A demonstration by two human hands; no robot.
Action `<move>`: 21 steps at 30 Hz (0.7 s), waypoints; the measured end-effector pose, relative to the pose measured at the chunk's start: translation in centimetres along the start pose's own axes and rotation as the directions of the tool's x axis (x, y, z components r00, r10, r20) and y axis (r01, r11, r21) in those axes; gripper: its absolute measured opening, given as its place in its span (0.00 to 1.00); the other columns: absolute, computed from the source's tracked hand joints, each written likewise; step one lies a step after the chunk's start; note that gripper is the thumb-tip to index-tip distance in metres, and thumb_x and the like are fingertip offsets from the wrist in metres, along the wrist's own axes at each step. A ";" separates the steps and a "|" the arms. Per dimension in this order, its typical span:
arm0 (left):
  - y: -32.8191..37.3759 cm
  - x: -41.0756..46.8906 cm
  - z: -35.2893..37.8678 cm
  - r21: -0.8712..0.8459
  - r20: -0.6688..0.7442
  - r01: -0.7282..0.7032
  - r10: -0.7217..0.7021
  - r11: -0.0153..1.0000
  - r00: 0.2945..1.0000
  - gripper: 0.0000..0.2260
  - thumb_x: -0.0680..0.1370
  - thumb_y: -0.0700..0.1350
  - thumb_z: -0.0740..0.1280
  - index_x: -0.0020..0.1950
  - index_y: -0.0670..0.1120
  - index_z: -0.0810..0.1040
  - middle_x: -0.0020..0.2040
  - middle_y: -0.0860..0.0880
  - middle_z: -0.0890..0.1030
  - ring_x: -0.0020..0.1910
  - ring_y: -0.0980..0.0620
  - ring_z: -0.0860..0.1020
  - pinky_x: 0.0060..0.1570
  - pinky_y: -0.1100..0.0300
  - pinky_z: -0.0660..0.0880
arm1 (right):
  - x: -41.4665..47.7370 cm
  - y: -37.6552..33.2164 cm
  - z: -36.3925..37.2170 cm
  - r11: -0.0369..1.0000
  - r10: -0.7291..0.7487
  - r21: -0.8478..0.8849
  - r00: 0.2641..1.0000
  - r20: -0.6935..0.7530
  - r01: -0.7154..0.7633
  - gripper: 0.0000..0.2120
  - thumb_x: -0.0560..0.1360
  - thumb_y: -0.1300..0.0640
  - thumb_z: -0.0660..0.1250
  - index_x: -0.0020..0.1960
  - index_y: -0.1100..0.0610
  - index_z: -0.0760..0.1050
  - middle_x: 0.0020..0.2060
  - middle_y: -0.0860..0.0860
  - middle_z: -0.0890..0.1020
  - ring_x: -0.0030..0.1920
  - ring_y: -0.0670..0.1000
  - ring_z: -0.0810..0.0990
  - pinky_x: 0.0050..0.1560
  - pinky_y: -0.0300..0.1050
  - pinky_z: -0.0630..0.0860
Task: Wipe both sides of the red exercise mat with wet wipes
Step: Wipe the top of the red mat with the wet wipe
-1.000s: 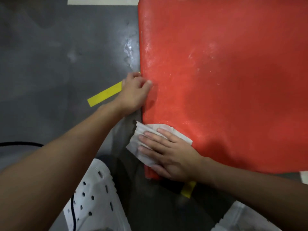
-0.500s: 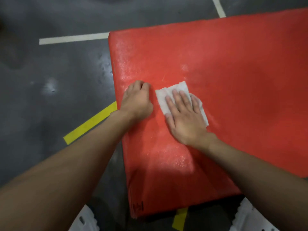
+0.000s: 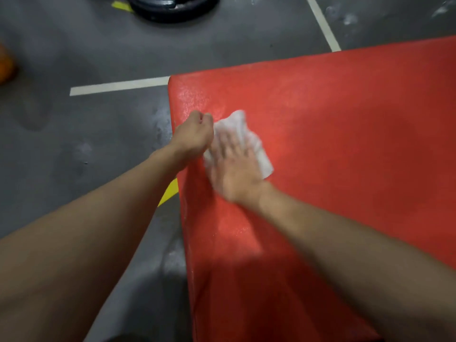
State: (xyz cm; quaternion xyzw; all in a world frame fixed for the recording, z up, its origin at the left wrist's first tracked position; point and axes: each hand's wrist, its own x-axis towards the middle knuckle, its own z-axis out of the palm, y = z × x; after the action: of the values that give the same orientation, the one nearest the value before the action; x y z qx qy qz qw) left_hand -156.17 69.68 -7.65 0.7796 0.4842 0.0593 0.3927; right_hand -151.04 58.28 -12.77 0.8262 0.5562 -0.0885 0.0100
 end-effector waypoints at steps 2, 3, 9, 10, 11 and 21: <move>0.1 0.0 0.1 0.021 -0.013 -0.021 0.021 1.000 1.000 0.17 0.82 0.52 0.51 0.57 0.43 0.74 0.58 0.39 0.78 0.60 0.37 0.73 0.63 0.46 0.68 | -2.8 -2.9 0.4 0.982 -0.190 0.011 0.982 0.017 0.190 0.29 0.84 0.45 0.46 0.81 0.56 0.48 0.80 0.57 0.49 0.79 0.60 0.40 0.76 0.63 0.40; 0.1 0.0 0.2 0.056 -0.018 -0.040 0.041 0.998 0.999 0.17 0.82 0.52 0.52 0.57 0.43 0.74 0.58 0.39 0.79 0.60 0.37 0.73 0.63 0.46 0.68 | -4.3 -3.3 0.6 0.958 -0.287 0.023 0.958 0.021 0.287 0.28 0.84 0.45 0.47 0.81 0.55 0.53 0.80 0.55 0.53 0.80 0.58 0.42 0.76 0.63 0.41; 1.4 0.7 2.9 0.165 0.058 -0.303 0.298 0.939 0.953 0.12 0.81 0.43 0.56 0.49 0.43 0.79 0.54 0.38 0.80 0.59 0.38 0.76 0.59 0.49 0.71 | -4.3 6.4 0.3 0.985 -0.174 0.002 0.985 0.013 0.174 0.26 0.83 0.44 0.48 0.79 0.49 0.57 0.80 0.52 0.54 0.80 0.54 0.43 0.76 0.60 0.42; 1.8 0.8 3.6 0.211 0.067 -0.294 0.287 0.932 0.956 0.13 0.81 0.45 0.57 0.57 0.45 0.79 0.61 0.41 0.78 0.64 0.41 0.73 0.64 0.47 0.69 | -3.5 9.0 0.1 0.998 -0.057 0.010 0.998 -0.005 0.057 0.26 0.83 0.44 0.46 0.80 0.48 0.54 0.80 0.53 0.52 0.80 0.54 0.43 0.76 0.60 0.42; 2.1 0.7 4.4 0.269 0.076 -0.288 0.278 0.919 0.957 0.14 0.81 0.47 0.57 0.63 0.47 0.77 0.65 0.44 0.76 0.68 0.43 0.70 0.68 0.46 0.65 | -2.8 11.6 -0.2 0.999 0.049 0.018 0.999 -0.012 -0.049 0.27 0.83 0.43 0.45 0.80 0.48 0.52 0.81 0.53 0.51 0.80 0.54 0.43 0.76 0.60 0.42; 7.5 0.4 10.1 0.590 0.394 -0.325 0.088 0.739 0.915 0.46 0.64 0.73 0.69 0.75 0.68 0.48 0.78 0.46 0.45 0.76 0.35 0.43 0.63 0.21 0.45 | -2.6 23.0 -0.7 0.715 0.677 0.184 0.734 0.054 -0.674 0.29 0.82 0.42 0.39 0.81 0.47 0.42 0.81 0.52 0.42 0.79 0.55 0.37 0.75 0.62 0.34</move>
State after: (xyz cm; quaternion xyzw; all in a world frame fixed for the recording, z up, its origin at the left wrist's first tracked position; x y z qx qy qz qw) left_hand -145.87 62.68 -9.64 0.9140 0.3082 -0.2023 0.1691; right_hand -130.76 47.19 -13.56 0.9699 0.2053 -0.1243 -0.0425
